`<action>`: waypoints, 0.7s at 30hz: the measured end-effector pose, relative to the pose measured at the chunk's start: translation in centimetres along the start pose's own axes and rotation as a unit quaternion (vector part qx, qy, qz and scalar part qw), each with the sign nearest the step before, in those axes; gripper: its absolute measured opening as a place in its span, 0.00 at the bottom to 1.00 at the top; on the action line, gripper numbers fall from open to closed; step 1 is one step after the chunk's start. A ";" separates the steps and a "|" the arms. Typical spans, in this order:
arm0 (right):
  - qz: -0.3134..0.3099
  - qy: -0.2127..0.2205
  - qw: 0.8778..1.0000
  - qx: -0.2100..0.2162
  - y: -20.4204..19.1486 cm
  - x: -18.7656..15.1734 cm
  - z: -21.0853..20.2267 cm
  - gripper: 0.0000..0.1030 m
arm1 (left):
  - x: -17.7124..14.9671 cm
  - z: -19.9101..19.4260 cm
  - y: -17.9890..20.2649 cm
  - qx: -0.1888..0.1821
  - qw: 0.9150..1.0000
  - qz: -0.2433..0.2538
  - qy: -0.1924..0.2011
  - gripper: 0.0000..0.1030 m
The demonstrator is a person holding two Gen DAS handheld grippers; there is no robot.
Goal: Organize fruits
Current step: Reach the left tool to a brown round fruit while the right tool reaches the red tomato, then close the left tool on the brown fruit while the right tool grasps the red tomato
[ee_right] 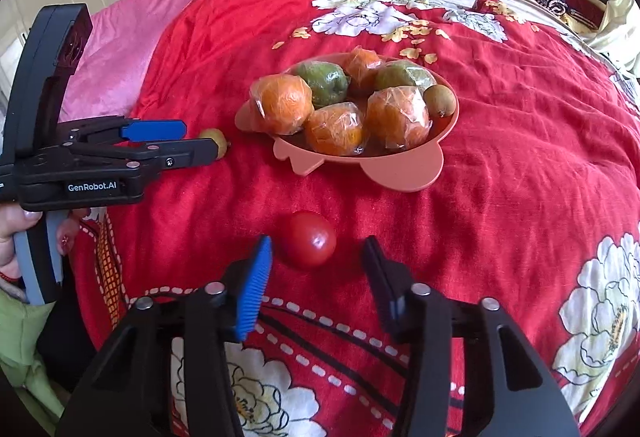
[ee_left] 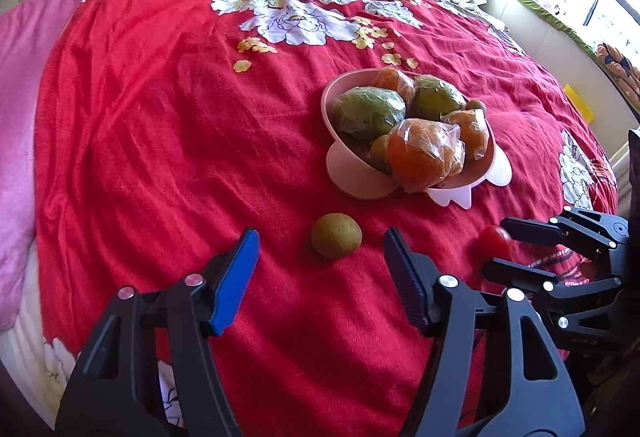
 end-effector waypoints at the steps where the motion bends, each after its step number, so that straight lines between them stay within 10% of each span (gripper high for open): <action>1: -0.001 0.000 1.000 0.000 0.0 0.1 0.1 0.35 | 0.0 0.1 0.1 -0.002 1.000 0.000 -0.001 0.49; 21: 0.010 0.020 1.000 0.021 -0.3 1.0 -1.4 0.26 | 0.4 1.3 0.5 -0.023 1.000 -0.003 -0.012 0.19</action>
Point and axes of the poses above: each gripper's, at about its wrist camera, not at the fingertips, and z roughly the way its jaws point, y to its right, x to its top, the point moved 6 cm from there along z, roughly the way its jaws point, and after that the axes turned 8 degrees about y, right-handed, at the moved point
